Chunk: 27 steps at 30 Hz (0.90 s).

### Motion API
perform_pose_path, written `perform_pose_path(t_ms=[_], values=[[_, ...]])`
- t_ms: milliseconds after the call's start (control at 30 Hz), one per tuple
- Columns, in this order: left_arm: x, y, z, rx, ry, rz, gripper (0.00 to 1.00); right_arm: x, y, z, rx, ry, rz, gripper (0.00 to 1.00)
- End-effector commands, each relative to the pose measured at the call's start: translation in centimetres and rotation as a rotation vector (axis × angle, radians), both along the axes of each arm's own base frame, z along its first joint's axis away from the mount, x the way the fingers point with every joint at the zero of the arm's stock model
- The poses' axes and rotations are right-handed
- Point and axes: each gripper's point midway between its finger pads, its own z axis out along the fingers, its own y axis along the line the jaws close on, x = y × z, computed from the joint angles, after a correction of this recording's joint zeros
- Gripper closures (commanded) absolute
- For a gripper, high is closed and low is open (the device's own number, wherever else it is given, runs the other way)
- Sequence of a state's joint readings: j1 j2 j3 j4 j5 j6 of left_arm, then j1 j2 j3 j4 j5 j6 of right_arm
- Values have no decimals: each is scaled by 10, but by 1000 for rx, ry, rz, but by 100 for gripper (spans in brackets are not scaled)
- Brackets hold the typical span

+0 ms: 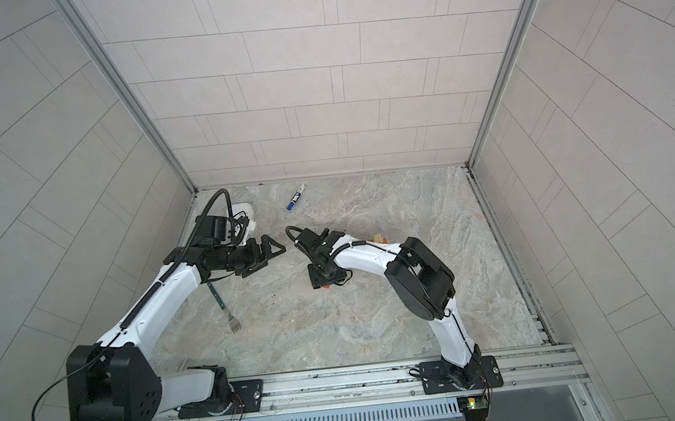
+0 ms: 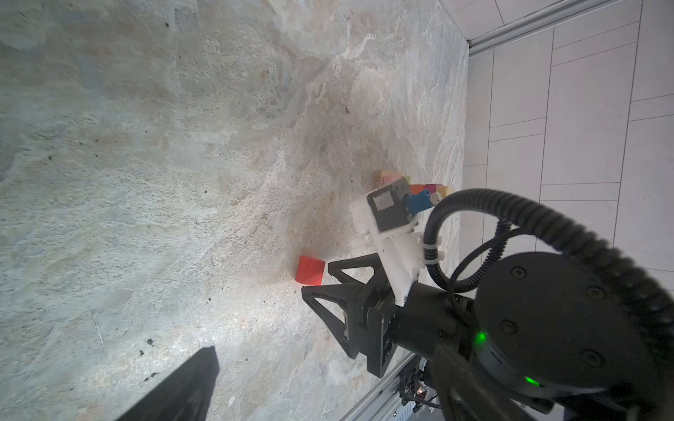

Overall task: Build the wood block tower
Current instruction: 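Move the right gripper down over the red cube, then close the right gripper on the red cube and lift it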

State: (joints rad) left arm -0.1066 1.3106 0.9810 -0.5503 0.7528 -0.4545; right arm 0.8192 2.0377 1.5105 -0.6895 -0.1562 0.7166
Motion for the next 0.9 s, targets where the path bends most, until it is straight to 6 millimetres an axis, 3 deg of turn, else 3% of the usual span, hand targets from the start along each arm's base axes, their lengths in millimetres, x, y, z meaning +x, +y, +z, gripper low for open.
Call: perform_pose_path(t_ms=[0, 867], values=[[-3, 1, 3, -6, -13, -1, 2, -3, 2, -12, -12, 25, -19, 49], [-3, 1, 3, -9, -13, 2, 2, 3, -7, -17, -90, 0, -1, 60]])
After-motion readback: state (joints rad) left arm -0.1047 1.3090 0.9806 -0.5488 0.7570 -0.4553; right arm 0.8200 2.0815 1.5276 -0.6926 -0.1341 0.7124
